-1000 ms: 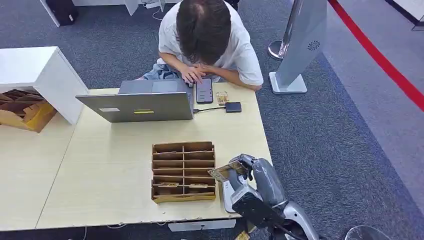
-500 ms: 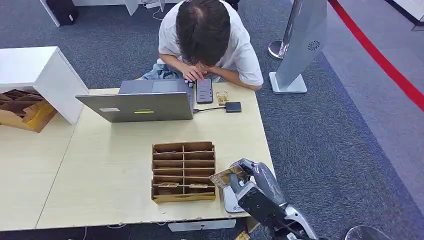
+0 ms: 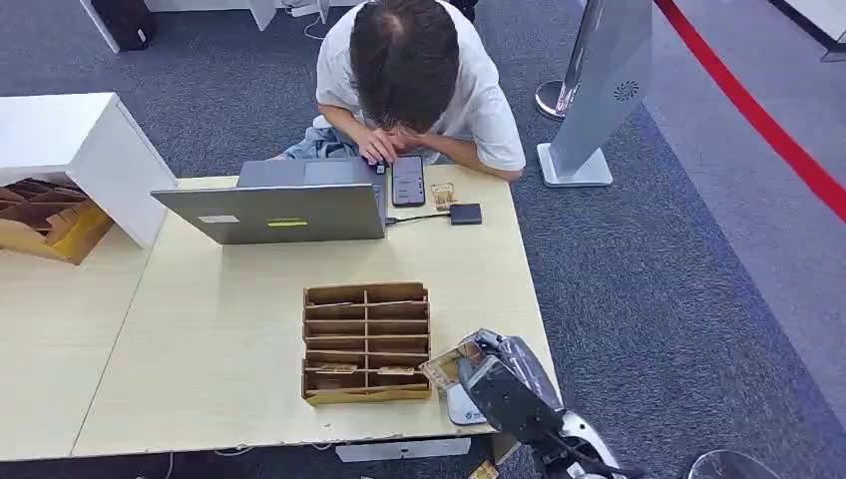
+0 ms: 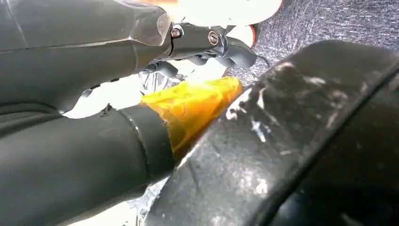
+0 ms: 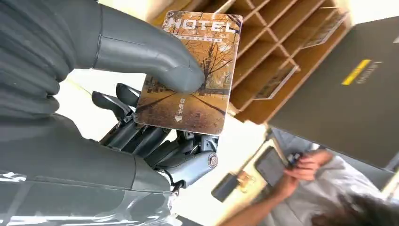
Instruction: Pass the card to the sensor for recognition and then transmit it.
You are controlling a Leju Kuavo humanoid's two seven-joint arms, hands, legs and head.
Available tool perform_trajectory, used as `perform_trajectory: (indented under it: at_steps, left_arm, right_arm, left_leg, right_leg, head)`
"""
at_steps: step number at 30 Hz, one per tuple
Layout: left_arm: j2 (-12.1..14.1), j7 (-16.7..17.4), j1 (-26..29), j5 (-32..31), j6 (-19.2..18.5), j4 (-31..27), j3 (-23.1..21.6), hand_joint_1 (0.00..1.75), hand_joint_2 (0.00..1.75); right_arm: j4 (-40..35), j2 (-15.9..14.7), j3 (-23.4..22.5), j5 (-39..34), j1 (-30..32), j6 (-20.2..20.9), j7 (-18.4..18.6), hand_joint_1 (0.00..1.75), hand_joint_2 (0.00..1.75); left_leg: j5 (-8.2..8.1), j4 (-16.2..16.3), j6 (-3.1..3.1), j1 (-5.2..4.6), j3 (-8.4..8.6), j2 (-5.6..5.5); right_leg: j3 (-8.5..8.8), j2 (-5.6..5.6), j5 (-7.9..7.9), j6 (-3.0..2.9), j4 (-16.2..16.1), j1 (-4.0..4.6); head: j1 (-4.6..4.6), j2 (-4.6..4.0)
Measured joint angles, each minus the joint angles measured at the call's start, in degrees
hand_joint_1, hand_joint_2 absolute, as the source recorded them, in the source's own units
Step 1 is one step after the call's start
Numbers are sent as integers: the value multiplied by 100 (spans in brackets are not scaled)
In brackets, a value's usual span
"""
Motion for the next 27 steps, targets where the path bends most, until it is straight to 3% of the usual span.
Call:
perform_trajectory:
  at_steps: [27]
  left_arm:
    - [46, 22, 0, -50, 20, -59, 0, 0, 0]
  right_arm:
    - [645, 0, -2, -81, -117, -55, 280, 175, 175]
  left_leg:
    - [0, 0, 0, 0, -1, 0]
  right_leg:
    - [0, 0, 0, 0, 0, 0]
  head:
    - [0, 0]
